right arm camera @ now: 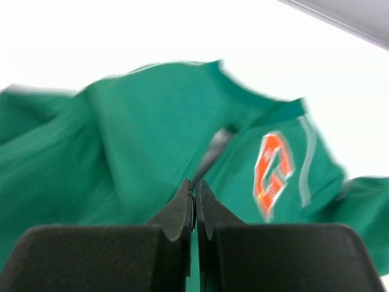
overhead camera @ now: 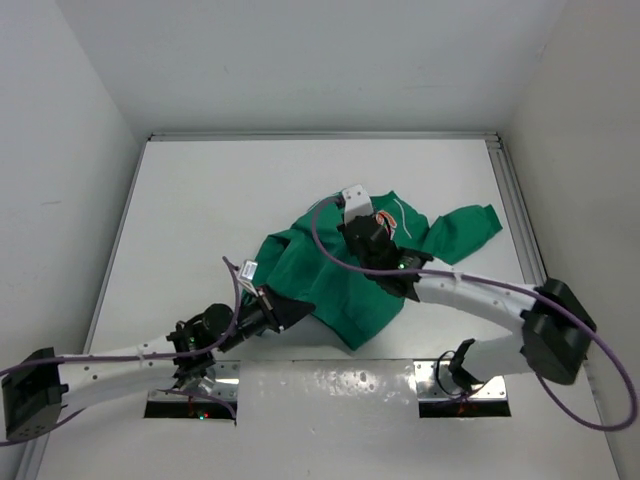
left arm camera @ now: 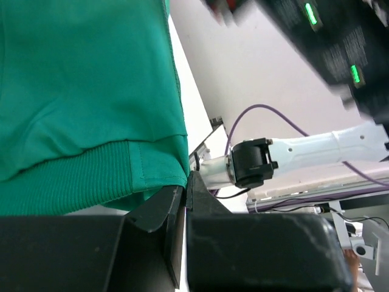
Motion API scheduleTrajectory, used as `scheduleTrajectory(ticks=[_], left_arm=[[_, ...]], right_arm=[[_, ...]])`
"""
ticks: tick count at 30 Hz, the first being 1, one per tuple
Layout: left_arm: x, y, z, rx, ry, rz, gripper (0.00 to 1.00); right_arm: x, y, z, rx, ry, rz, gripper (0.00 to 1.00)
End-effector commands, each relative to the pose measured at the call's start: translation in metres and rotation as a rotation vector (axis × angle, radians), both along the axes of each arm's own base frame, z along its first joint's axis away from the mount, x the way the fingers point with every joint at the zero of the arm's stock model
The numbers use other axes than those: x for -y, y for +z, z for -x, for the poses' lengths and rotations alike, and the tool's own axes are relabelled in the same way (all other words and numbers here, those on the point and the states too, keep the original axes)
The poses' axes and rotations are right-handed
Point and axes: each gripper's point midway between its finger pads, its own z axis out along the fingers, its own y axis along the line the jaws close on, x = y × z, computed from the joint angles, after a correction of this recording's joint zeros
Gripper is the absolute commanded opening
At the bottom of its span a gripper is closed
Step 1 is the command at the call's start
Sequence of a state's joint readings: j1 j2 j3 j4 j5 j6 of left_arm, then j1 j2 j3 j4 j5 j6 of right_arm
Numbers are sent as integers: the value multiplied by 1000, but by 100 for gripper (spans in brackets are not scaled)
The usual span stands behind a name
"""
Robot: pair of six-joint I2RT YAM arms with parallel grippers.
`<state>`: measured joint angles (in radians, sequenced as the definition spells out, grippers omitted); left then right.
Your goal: Zip up the jacket
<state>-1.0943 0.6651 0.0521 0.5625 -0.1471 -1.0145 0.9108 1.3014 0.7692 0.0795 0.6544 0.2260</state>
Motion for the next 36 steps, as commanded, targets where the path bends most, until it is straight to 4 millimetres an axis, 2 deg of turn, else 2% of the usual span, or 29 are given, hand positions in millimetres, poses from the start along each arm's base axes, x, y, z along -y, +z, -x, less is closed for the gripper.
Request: scheduleTrajectory(ticks=[1,2,3,4,5,6,7,8,9,10,11,13,14,19,20,21,22,23,24,25,26,27,30,31,32,33,34,35,36], left_arm=[[-7,-18,15,0,-56,-81,0],[-8,-10,13,12,-46,-79,0],[-12,0,11,39,-23,-61,0],[-16,-6,10,27,-12,-90,0],[-21,-5,7,29,15,-88,0],[-24,-5,6,26,31,-85,0],[-29,-4,6,26,44,-85,0],[-34,-5,2,27,71,-91,0],[-37,-5,1,27,83,-97,0],[-40,-6,1,26,93,-101,0],[-42,-5,0,27,106,-98,0],[-45,-2,-1,33,114,-90,0],[-46,-4,-2,35,122,-104,0],[-48,-10,-5,37,133,-151,0],[-48,-12,-6,38,139,-161,0],[-49,-15,-7,26,147,-174,0],[-50,-19,-8,15,156,-180,0],[-50,-22,-8,8,156,-180,0],[-49,-25,-7,3,151,-181,0],[-50,-33,-7,-12,152,-195,0],[-50,-39,-5,-41,153,-196,0],[-54,-53,-5,-63,163,-224,0],[-62,-74,-6,-132,204,-272,0],[-67,-75,-10,-140,236,-291,0],[-72,-75,-11,-149,253,-333,8],[-75,-76,-13,-152,268,-361,18],[-79,-74,-17,-149,302,-383,25],[-83,-76,-19,-150,317,-423,32],[-83,-60,-22,-136,332,-421,35]], right_arm=[[58,52,-69,184,-312,115,0],[60,67,-85,203,-345,84,0],[75,53,-106,170,-389,112,0],[77,68,-124,189,-418,78,0],[85,66,-137,177,-448,79,0],[106,59,-151,135,-493,94,0],[109,41,-166,95,-516,87,0],[114,55,-182,111,-539,50,0],[129,52,-192,91,-568,49,0],[131,37,-203,61,-568,63,0],[132,52,-215,84,-579,47,0],[141,39,-228,45,-594,92,0],[140,52,-237,64,-597,71,0],[130,59,-247,56,-554,35,0],[129,69,-249,65,-553,21,0],[124,69,-244,44,-532,0,0],[118,50,-232,-1,-503,-32,0],[99,70,-219,11,-406,-119,0],[88,66,-207,-18,-351,-159,0],[79,37,-185,-98,-307,-192,0],[57,31,-168,-146,-209,-236,0],[55,17,-146,-191,-195,-262,0],[33,-11,-111,-327,-122,-359,0],[32,-38,-90,-408,-120,-366,0],[18,-37,-81,-423,-76,-444,0],[16,-47,-71,-438,-73,-451,0],[21,-71,-53,-475,-97,-423,0],[14,-77,-43,-471,-91,-395,3],[26,-88,-38,-455,-143,-344,17]])
